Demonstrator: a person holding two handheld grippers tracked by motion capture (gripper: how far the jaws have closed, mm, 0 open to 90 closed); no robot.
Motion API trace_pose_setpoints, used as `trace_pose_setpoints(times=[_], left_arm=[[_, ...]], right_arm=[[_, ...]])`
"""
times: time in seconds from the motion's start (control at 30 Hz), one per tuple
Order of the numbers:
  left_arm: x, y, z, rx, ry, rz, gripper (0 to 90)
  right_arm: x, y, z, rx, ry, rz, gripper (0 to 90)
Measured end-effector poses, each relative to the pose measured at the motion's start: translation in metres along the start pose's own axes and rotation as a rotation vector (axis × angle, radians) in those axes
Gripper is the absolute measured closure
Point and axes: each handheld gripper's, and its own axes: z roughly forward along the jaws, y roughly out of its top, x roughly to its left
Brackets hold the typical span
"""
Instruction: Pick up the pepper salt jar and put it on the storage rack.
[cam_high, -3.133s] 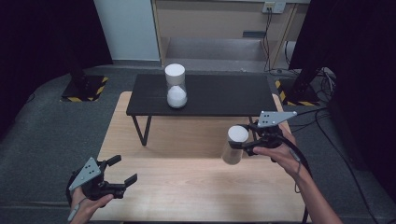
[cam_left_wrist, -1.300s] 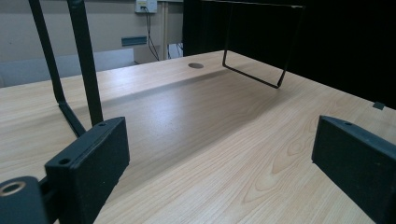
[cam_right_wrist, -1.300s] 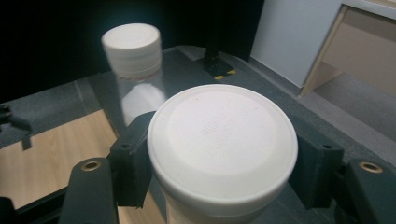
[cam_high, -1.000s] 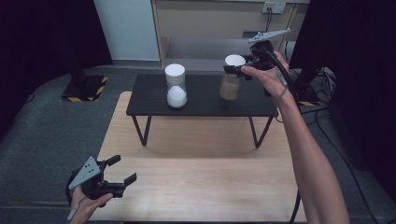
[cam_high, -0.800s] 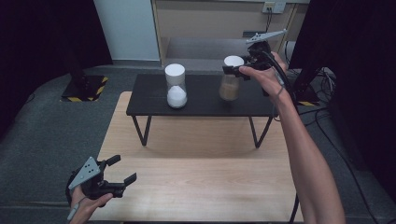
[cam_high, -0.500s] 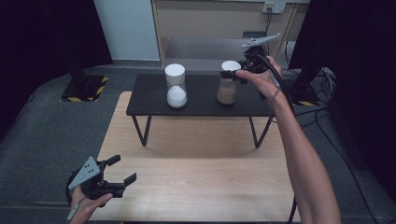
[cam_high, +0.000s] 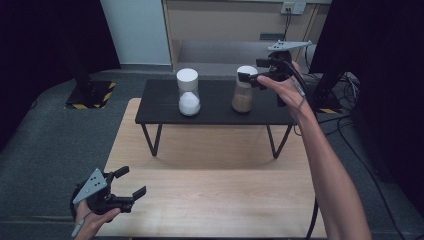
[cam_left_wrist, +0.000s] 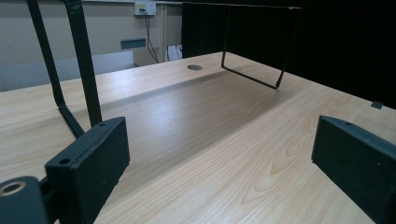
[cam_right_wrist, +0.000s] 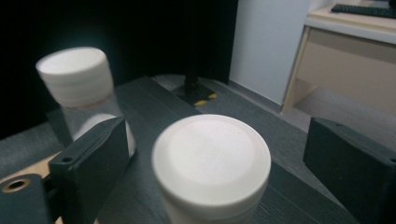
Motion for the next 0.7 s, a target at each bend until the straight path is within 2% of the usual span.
trace_pose_setpoints(times=[0.1,0.2,0.37,0.7], left_arm=[[0.000,0.000,0.000,0.001,-0.003,0.004,3.1],[0.000,0.000,0.000,-0.002,-0.003,0.004,3.1],[-0.001,0.000,0.000,-0.003,-0.002,0.003,3.1],[-0.002,0.000,0.000,-0.003,-0.001,0.008,3.2]], right_arm=[[0.006,-0.002,-0.013,-0.036,-0.018,-0.019,5.1],[0.009,-0.005,-0.027,-0.075,-0.013,-0.024,4.8],[0.018,-0.012,-0.048,-0.126,0.005,-0.050,4.1],[0.036,-0.042,-0.081,-0.206,0.062,-0.107,3.1]])
